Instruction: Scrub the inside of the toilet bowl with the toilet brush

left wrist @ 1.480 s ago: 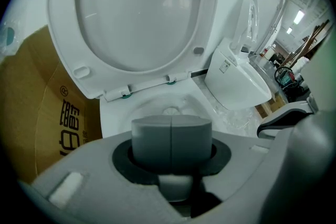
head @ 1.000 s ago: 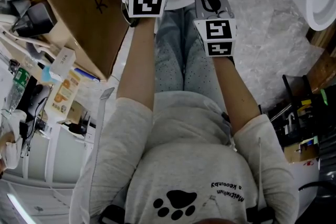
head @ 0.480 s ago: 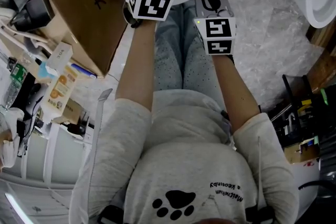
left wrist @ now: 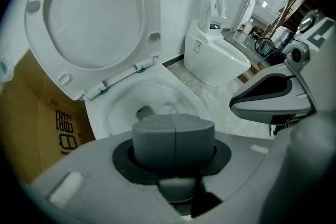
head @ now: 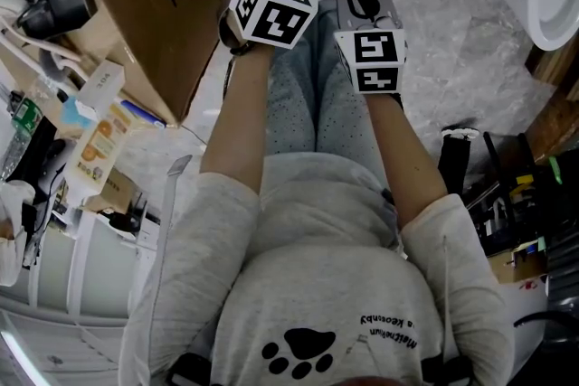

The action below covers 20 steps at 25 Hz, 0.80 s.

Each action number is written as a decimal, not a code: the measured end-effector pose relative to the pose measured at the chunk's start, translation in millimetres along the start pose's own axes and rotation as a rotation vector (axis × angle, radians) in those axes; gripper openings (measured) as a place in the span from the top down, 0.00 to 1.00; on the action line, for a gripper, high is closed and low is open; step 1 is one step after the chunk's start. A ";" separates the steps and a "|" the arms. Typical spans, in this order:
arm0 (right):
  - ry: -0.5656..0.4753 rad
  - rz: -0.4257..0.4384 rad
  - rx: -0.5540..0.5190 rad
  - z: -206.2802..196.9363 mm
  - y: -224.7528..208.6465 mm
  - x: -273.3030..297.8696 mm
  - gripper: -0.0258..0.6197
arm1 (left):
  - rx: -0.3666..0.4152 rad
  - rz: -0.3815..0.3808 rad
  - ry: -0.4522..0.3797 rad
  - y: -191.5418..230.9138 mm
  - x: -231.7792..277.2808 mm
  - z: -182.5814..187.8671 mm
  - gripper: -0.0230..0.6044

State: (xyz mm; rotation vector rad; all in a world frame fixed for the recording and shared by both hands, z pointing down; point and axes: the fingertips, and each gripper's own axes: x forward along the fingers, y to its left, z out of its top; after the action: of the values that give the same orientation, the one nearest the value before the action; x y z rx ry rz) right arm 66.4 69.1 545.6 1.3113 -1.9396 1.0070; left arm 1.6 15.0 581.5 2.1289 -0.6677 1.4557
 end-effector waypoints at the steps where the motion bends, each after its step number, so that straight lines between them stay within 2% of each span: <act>1: 0.002 0.001 -0.003 -0.8 1.6 0.5 0.96 | 0.005 -0.002 0.004 -1.8 -0.5 -3.2 0.72; 20: 0.028 0.023 -0.038 -7.4 20.6 6.8 0.96 | 0.032 -0.040 0.047 -18.7 -11.3 -42.1 0.71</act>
State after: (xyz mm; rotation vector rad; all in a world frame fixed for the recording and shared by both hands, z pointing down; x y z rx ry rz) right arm 45.2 76.6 549.6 1.2500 -1.9481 0.9897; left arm -20.0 57.1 582.5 2.1136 -0.5849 1.4995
